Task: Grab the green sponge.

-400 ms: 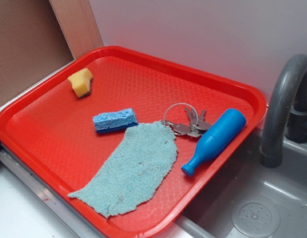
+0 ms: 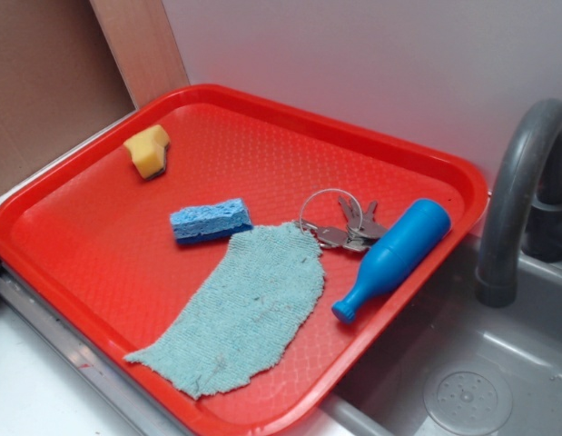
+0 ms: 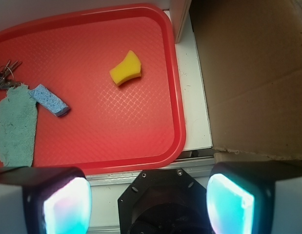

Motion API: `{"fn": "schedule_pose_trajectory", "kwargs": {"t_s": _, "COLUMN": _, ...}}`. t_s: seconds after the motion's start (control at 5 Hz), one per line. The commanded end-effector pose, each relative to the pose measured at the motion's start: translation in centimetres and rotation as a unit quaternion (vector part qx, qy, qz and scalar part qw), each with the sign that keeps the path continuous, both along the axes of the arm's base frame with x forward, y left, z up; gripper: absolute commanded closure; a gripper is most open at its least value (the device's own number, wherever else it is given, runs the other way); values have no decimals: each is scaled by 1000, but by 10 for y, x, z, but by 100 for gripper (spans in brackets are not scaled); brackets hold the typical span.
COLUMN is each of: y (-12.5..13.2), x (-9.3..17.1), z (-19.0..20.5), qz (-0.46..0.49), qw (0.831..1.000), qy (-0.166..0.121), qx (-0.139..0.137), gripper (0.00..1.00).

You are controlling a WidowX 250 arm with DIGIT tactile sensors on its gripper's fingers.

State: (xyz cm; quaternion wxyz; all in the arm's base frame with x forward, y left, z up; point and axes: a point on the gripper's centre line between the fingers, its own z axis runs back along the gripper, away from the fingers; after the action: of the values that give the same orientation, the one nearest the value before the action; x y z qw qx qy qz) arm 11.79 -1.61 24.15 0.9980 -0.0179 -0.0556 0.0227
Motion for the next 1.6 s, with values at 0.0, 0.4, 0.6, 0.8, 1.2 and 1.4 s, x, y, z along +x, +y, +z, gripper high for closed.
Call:
{"fn": "schedule_pose_trajectory", "kwargs": {"t_s": 0.0, "y": 11, "x": 39, "z": -20, "qz": 245, "qw": 969, "qy": 38, "qx": 21, "gripper": 0}}
{"fn": "schedule_pose_trajectory", "kwargs": {"t_s": 0.4, "y": -1, "x": 70, "z": -62, "qz": 477, "qw": 878, "qy": 32, "qx": 5, "gripper": 0}}
{"fn": "schedule_pose_trajectory", "kwargs": {"t_s": 0.6, "y": -12, "x": 97, "z": -97, "qz": 531, "qw": 847, "qy": 9, "qx": -3, "gripper": 0}}
{"fn": "schedule_pose_trajectory", "kwargs": {"t_s": 0.8, "y": -17, "x": 116, "z": -123, "qz": 533, "qw": 846, "qy": -7, "qx": -24, "gripper": 0}}
{"fn": "schedule_pose_trajectory", "kwargs": {"t_s": 1.2, "y": -23, "x": 129, "z": -172, "qz": 498, "qw": 867, "qy": -9, "qx": -25, "gripper": 0}}
{"fn": "schedule_pose_trajectory", "kwargs": {"t_s": 1.4, "y": -29, "x": 136, "z": -196, "qz": 481, "qw": 876, "qy": 0, "qx": -19, "gripper": 0}}
